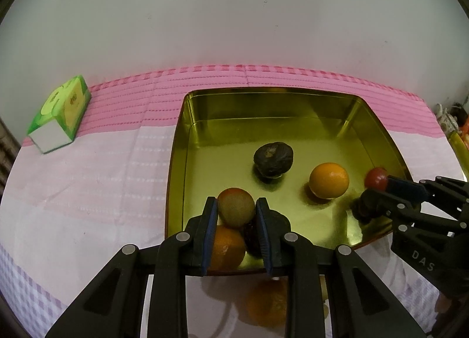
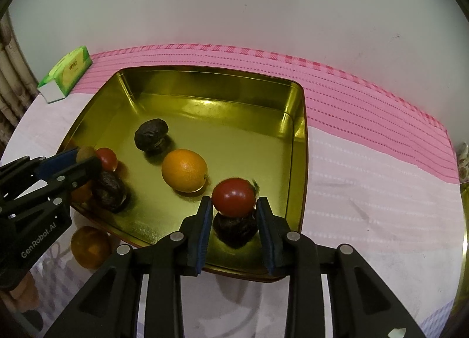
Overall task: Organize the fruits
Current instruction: 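Open the right tool to drop the tomato while the left tool releases the greenish fruit into the tin, then withdraw both open tools from the tin toward the fruit left on the cloth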
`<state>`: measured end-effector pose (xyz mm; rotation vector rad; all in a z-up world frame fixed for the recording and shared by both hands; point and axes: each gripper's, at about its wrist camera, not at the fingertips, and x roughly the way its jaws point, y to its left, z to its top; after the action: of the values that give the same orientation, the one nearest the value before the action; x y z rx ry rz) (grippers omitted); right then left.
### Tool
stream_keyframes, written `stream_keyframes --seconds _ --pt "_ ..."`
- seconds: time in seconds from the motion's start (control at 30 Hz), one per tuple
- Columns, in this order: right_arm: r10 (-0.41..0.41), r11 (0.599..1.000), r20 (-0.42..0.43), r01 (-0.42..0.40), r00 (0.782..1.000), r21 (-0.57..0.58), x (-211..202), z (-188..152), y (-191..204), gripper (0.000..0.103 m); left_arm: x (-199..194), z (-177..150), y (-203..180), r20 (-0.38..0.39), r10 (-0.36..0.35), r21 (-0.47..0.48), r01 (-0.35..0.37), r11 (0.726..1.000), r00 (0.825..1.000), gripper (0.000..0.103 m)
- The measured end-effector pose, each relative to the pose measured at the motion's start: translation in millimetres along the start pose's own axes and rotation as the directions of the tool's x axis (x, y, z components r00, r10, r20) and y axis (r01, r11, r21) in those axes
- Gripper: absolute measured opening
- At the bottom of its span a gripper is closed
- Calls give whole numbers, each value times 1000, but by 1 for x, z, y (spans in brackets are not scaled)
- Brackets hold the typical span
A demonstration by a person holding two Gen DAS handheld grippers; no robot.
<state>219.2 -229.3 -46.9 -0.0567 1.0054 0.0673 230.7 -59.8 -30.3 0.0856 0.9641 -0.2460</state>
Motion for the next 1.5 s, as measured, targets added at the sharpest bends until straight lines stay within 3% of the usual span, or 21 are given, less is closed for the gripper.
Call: stream_keyframes --seconds 0.17,0.6,1.07,1.5 --pt "2 1000 -2 -2 1000 8 -2 0 1 35 -2 1 -2 -6 6 4 -6 1000 1000 29" --pt "7 1000 40 -7 999 20 -30 -9 5 38 -21 -5 -6 -1 2 14 -2 1000 1000 46" --pt "22 999 76 -24 997 25 -64 -35 15 38 -59 -19 -2 34 3 -9 -3 1000 999 53" --pt "48 999 17 -48 999 5 -59 -77 28 38 -73 -69 37 -14 49 -94 -50 994 999 55"
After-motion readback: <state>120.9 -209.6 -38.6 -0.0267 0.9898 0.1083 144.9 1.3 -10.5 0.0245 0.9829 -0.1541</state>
